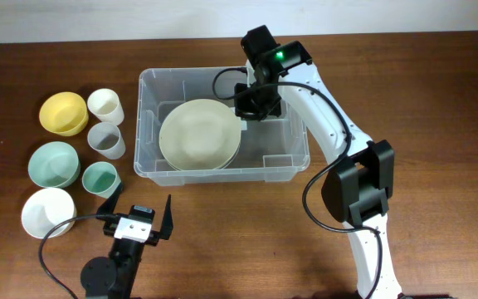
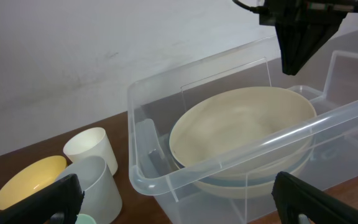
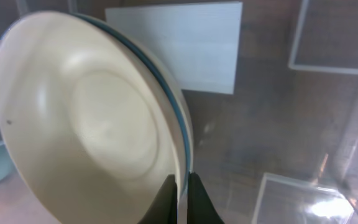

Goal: Pack container
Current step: 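Lower the cream bowl onto the blue bowl and open the right gripper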

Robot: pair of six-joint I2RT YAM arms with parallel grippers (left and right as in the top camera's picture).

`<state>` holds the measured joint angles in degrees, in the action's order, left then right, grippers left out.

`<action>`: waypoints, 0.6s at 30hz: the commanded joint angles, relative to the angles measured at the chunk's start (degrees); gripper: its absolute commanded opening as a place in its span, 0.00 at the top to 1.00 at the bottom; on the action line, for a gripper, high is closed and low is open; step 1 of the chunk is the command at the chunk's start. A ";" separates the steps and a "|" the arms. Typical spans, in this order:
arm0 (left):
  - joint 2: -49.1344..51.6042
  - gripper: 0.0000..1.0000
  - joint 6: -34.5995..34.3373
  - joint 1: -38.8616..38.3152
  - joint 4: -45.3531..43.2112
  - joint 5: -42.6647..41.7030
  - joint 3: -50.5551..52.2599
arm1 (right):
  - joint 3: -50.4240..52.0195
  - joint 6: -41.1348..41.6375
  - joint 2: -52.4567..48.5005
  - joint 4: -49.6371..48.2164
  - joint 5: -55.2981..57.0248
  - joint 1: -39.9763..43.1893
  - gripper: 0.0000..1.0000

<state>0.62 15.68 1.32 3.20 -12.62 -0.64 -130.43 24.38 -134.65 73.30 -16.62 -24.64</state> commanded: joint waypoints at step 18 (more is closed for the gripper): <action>-0.28 0.01 0.68 0.35 0.33 0.17 0.13 | -0.22 -1.66 -0.90 0.13 12.11 -5.38 0.96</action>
<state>0.62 15.68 1.32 3.20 -12.60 -0.64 -130.41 23.31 -134.69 73.60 -7.60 -30.11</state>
